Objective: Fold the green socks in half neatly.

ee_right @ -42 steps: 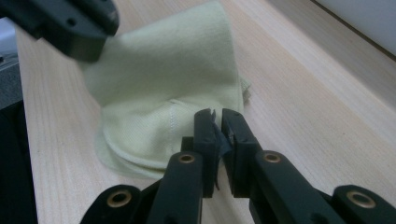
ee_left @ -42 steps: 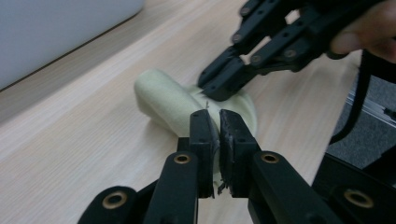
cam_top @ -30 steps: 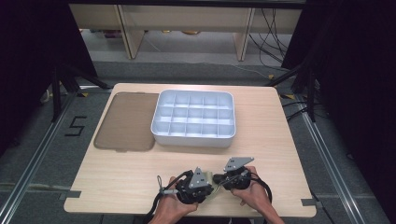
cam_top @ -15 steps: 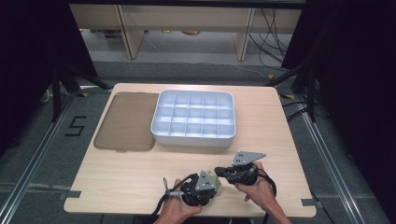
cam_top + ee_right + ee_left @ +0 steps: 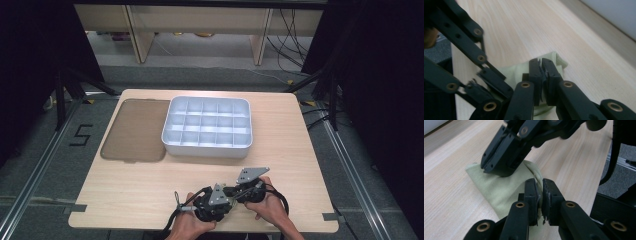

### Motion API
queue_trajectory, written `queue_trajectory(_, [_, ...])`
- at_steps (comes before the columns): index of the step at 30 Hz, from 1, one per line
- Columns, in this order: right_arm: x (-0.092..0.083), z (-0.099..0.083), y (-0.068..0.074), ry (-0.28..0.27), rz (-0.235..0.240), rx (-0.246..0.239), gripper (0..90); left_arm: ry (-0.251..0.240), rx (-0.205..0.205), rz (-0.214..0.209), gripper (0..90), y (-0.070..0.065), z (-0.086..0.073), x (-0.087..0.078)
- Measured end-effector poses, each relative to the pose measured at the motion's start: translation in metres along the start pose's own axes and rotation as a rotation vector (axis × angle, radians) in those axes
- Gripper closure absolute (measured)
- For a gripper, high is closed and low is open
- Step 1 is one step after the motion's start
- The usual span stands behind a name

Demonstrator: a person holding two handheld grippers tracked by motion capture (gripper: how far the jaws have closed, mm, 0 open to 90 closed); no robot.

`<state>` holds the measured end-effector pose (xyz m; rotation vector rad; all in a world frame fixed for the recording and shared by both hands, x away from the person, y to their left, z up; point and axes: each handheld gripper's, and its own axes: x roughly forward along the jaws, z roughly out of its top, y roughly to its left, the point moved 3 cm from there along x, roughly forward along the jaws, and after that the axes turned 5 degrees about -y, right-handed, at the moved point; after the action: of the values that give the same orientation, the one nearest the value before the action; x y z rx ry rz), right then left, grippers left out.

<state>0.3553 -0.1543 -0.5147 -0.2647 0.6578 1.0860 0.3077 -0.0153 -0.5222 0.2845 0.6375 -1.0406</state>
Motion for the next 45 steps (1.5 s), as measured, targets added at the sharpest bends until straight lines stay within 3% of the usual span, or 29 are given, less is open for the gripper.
queue_trajectory(1, [0.001, -0.001, -0.001, 0.002, 0.003, 0.008, 87.1, -0.01, -0.012, 0.002, 81.5, -0.001, 0.0, 0.0])
queue_trajectory(2, [0.001, -0.001, 0.0, 0.007, 0.0, 0.022, 87.3, -0.01, 0.012, -0.002, 80.9, 0.001, 0.001, 0.0])
queue_trajectory(3, [0.001, -0.001, -0.001, 0.004, -0.003, 0.001, 87.3, -0.01, 0.012, -0.002, 80.0, 0.001, 0.001, 0.0])
queue_trajectory(4, [0.001, -0.001, 0.0, 0.006, -0.003, 0.009, 87.3, -0.004, -0.006, 0.004, 78.9, 0.0, 0.0, 0.0])
queue_trajectory(6, [0.001, -0.001, 0.0, 0.006, -0.003, 0.01, 87.3, -0.009, 0.023, -0.009, 78.1, 0.001, 0.0, 0.0])
queue_trajectory(8, [0.001, -0.001, 0.0, 0.006, -0.011, 0.007, 87.3, -0.023, -0.033, -0.024, 73.9, -0.002, 0.001, -0.002])
queue_trajectory(12, [0.001, -0.002, -0.001, 0.005, -0.01, 0.008, 87.3, -0.044, -0.046, -0.048, 65.7, -0.002, 0.005, -0.013])
queue_trajectory(13, [0.001, -0.002, -0.001, 0.007, -0.006, 0.013, 87.3, -0.066, -0.076, -0.055, 63.4, -0.003, 0.006, -0.015])
queue_trajectory(16, [0.002, -0.002, -0.001, 0.005, -0.01, 0.005, 87.3, -0.076, -0.078, -0.07, 64.3, 0.003, 0.007, -0.027])
queue_trajectory(17, [0.001, -0.002, -0.001, 0.009, -0.004, 0.014, 87.3, -0.088, -0.109, -0.073, 69.6, 0.004, 0.006, -0.034])
queue_trajectory(21, [0.001, -0.002, -0.001, 0.006, -0.009, 0.007, 87.3, -0.071, -0.085, -0.061, 75.5, 0.007, 0.003, -0.037])
queue_trajectory(25, [0.001, -0.002, 0.0, 0.008, -0.011, 0.01, 87.2, -0.061, -0.095, -0.045, 80.4, 0.008, 0.001, -0.03])
queue_trajectory(26, [0.001, -0.002, 0.0, 0.008, -0.008, 0.011, 87.3, -0.011, -0.051, -0.035, 80.9, 0.008, -0.003, -0.024])
queue_trajectory(30, [0.001, -0.002, 0.0, 0.011, -0.011, 0.002, 87.2, 0.025, -0.021, -0.013, 82.5, 0.007, -0.009, -0.014])
queue_trajectory(32, [0.001, -0.002, 0.0, 0.012, -0.011, 0.001, 87.1, 0.013, -0.024, -0.018, 82.9, 0.006, -0.008, -0.013])
queue_trajectory(33, [0.001, -0.002, 0.0, 0.011, -0.01, 0.003, 87.1, 0.02, 0.003, -0.018, 82.9, 0.007, -0.008, -0.014])
queue_trajectory(36, [0.001, -0.002, 0.002, 0.007, -0.013, 0.017, 84.8, 0.022, 0.015, -0.017, 82.9, 0.007, -0.009, -0.014])
queue_trajectory(37, [-0.001, -0.001, 0.001, 0.0, -0.013, 0.02, 82.1, 0.014, -0.025, -0.018, 82.9, 0.005, -0.01, -0.013])
queue_trajectory(42, [-0.006, 0.005, -0.002, -0.055, 0.013, 0.02, 78.2, 0.019, 0.001, -0.014, 82.8, 0.006, -0.009, -0.014])
queue_trajectory(45, [-0.009, 0.007, -0.002, -0.051, 0.003, 0.098, 68.2, 0.025, 0.003, -0.007, 82.0, 0.003, -0.009, -0.014])
